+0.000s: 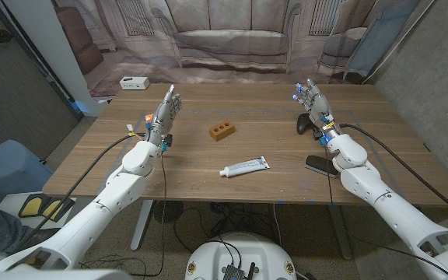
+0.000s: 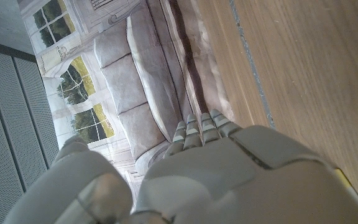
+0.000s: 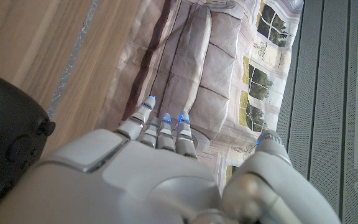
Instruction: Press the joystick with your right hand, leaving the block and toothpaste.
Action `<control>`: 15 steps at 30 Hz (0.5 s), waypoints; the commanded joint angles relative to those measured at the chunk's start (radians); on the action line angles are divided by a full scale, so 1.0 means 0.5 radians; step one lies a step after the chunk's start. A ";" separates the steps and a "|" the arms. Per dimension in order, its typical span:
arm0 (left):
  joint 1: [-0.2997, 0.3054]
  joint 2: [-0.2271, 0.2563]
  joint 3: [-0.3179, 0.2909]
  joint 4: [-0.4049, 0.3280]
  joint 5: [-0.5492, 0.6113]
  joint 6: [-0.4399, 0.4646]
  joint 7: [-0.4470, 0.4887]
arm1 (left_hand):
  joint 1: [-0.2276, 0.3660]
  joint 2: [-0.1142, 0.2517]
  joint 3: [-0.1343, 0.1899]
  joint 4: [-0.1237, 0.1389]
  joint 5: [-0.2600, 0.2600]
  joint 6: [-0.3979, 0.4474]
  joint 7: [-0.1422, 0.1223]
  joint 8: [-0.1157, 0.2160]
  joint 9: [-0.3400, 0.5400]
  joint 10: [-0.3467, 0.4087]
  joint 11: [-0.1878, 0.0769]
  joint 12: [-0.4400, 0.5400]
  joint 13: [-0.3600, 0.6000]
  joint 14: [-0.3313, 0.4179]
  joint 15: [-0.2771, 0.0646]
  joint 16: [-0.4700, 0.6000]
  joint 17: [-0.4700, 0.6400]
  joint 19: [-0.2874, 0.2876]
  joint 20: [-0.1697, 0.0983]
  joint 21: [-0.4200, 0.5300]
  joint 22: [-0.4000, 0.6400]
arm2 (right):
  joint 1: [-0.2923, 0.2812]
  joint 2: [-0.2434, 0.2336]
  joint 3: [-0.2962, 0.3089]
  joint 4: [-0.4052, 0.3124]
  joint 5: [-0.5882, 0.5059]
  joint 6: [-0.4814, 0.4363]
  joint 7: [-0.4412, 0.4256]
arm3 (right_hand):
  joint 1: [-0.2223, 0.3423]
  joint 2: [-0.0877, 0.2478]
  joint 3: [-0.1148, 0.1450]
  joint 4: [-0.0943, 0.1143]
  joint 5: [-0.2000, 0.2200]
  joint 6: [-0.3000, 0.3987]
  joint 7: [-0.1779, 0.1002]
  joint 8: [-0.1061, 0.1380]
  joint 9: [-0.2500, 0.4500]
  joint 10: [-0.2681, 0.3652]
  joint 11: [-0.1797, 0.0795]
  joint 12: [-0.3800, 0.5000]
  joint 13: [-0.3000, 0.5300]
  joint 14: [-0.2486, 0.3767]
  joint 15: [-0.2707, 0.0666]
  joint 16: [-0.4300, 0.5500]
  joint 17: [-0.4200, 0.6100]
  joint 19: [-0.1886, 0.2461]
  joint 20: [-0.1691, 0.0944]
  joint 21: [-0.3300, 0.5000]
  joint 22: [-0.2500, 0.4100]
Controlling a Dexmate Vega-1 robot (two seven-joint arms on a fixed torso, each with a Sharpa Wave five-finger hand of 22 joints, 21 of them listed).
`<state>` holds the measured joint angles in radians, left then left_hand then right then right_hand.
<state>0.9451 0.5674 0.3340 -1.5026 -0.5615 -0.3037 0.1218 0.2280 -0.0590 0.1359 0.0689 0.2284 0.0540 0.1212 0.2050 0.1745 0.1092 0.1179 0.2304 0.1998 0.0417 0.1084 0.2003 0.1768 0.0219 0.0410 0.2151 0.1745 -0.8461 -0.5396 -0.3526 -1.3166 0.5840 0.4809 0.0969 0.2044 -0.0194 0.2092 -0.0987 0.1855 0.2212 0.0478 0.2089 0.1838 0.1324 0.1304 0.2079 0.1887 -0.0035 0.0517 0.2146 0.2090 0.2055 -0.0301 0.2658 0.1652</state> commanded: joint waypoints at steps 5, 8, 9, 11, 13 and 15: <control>0.029 0.024 -0.004 -0.059 0.044 0.022 0.042 | 0.018 0.020 0.007 -0.008 -0.006 0.022 0.027 0.009 0.006 0.021 -0.003 0.009 -0.003 0.029 0.007 0.012 0.006 0.020 0.000 0.009 0.007 | -0.041 -0.040 0.020 -0.039 -0.094 0.063 -0.082 | 0.015 0.014 0.006 -0.015 0.008 0.012 0.014 -0.004 0.005 0.066 -0.020 0.024 0.001 0.060 -0.023 0.019 0.003 0.067 0.002 -0.006 0.011; 0.036 0.023 -0.007 -0.074 0.056 0.027 0.065 | 0.023 0.024 0.008 -0.011 -0.008 0.045 0.012 0.012 0.006 0.035 -0.022 0.011 -0.005 0.038 -0.009 0.010 0.006 0.027 -0.006 0.008 0.007 | -0.051 -0.055 0.023 -0.055 -0.112 0.066 -0.094 | 0.016 0.014 0.006 -0.016 0.008 0.015 0.019 -0.004 0.005 0.070 -0.020 0.024 0.001 0.062 -0.026 0.018 0.002 0.075 0.000 -0.005 0.011; 0.036 0.025 -0.007 -0.075 0.054 0.028 0.061 | 0.024 0.026 0.008 -0.013 -0.010 0.052 0.009 0.011 0.005 0.043 -0.026 0.013 -0.006 0.039 -0.010 0.008 0.006 0.033 -0.015 0.008 0.007 | -0.055 -0.060 0.026 -0.062 -0.117 0.067 -0.100 | 0.017 0.014 0.006 -0.017 0.008 0.014 0.020 -0.005 0.005 0.069 -0.021 0.024 0.001 0.063 -0.024 0.018 0.001 0.077 -0.002 -0.005 0.011; 0.033 0.029 -0.006 -0.074 0.050 0.034 0.050 | 0.027 0.029 0.008 -0.015 -0.011 0.057 0.004 0.009 0.005 0.050 -0.031 0.013 -0.006 0.051 -0.016 0.010 0.006 0.048 -0.037 0.011 0.007 | -0.061 -0.074 0.029 -0.073 -0.128 0.069 -0.103 | 0.017 0.014 0.005 -0.018 0.008 0.009 0.023 -0.008 0.005 0.068 -0.013 0.022 0.001 0.064 -0.023 0.017 0.001 0.079 -0.003 -0.007 0.011; 0.033 0.033 -0.007 -0.075 0.054 0.038 0.051 | 0.029 0.031 0.008 -0.016 -0.013 0.066 0.004 0.010 0.005 0.060 -0.030 0.016 -0.007 0.056 -0.024 0.009 0.006 0.055 -0.053 0.011 0.007 | -0.074 -0.086 0.037 -0.097 -0.141 0.062 -0.126 | 0.018 0.015 0.005 -0.020 0.007 0.001 0.030 -0.012 0.005 0.066 -0.009 0.020 0.001 0.065 -0.022 0.016 0.000 0.079 -0.002 -0.010 0.011; 0.034 0.035 -0.007 -0.078 0.053 0.040 0.049 | 0.030 0.032 0.009 -0.017 -0.013 0.070 0.004 0.010 0.005 0.063 -0.033 0.016 -0.007 0.059 -0.026 0.009 0.006 0.058 -0.060 0.011 0.007 | -0.083 -0.097 0.044 -0.115 -0.150 0.056 -0.143 | 0.020 0.014 0.004 -0.022 0.007 0.003 0.059 -0.013 0.005 0.074 0.004 0.020 0.001 0.069 -0.018 0.015 -0.001 0.083 -0.001 -0.014 0.011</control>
<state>0.9580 0.5781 0.3329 -1.5312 -0.5413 -0.2919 0.1426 0.2386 -0.0485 0.1398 0.0649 0.2284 0.0809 0.1197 0.2050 0.1744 0.1310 0.1038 0.2304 0.1951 0.0628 0.0981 0.2002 0.1769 0.0447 0.0182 0.2150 0.1744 -0.8666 -0.5636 -0.3431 -1.3412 0.5374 0.5070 0.0585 0.2085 -0.0154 0.2108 -0.1059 0.1855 0.2162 0.0617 0.2032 0.1837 0.1615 0.1238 0.2153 0.1860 0.0215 0.0410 0.2184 0.2090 0.2347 -0.0338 0.2658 0.1652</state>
